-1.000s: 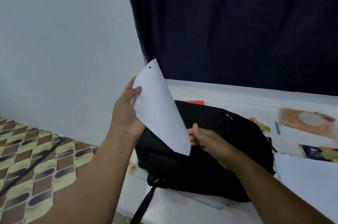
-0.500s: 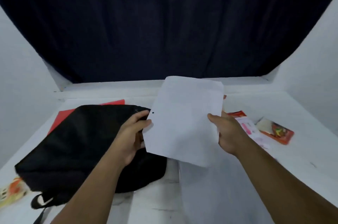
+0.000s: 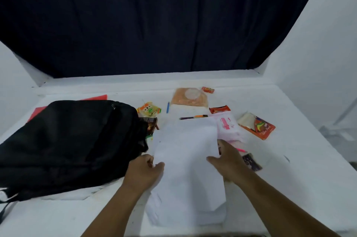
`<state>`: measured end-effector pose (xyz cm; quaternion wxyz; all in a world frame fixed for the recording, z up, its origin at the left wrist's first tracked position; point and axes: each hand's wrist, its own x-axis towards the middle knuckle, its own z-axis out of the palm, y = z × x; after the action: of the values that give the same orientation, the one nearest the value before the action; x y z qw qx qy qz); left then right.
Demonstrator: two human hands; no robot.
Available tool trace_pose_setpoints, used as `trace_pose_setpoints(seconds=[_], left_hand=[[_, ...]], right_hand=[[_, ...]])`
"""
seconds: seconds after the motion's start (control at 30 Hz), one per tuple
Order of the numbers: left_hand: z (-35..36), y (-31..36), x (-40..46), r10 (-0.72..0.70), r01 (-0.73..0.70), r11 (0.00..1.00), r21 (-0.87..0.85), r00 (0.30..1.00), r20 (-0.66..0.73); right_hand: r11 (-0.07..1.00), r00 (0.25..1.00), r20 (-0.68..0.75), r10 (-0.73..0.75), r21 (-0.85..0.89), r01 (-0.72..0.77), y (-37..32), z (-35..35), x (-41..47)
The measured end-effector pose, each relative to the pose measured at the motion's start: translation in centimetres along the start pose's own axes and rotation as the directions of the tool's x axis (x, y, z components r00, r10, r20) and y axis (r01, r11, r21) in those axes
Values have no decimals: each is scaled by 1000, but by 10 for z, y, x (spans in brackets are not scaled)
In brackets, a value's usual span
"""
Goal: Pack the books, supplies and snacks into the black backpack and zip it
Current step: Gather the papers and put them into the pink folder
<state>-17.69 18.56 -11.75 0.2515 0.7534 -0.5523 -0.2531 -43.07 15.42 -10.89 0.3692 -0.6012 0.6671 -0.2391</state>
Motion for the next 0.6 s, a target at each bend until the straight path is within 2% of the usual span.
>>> trace_pose_setpoints(seconds=[0.1, 0.2, 0.3, 0.47, 0.6], left_hand=[[1, -9, -4, -5, 8, 997, 80, 999, -42], [2, -13, -10, -87, 84, 994, 70, 995, 44], [5, -9, -15, -106, 99, 993, 63, 988, 115], [17, -5, -10, -101, 108, 986, -124, 993, 57], [21, 2, -4, -270, 257, 891, -374, 963, 20]], right_hand=[[992, 1000, -21, 11, -126, -13, 8, 14, 3], [978, 999, -2, 45, -202, -44, 10, 20, 5], [957, 994, 34, 105, -276, -91, 8, 20, 9], [982, 992, 33, 126, -143, -120, 6, 25, 16], [976, 978, 51, 202, 76, -206, 1, 22, 21]])
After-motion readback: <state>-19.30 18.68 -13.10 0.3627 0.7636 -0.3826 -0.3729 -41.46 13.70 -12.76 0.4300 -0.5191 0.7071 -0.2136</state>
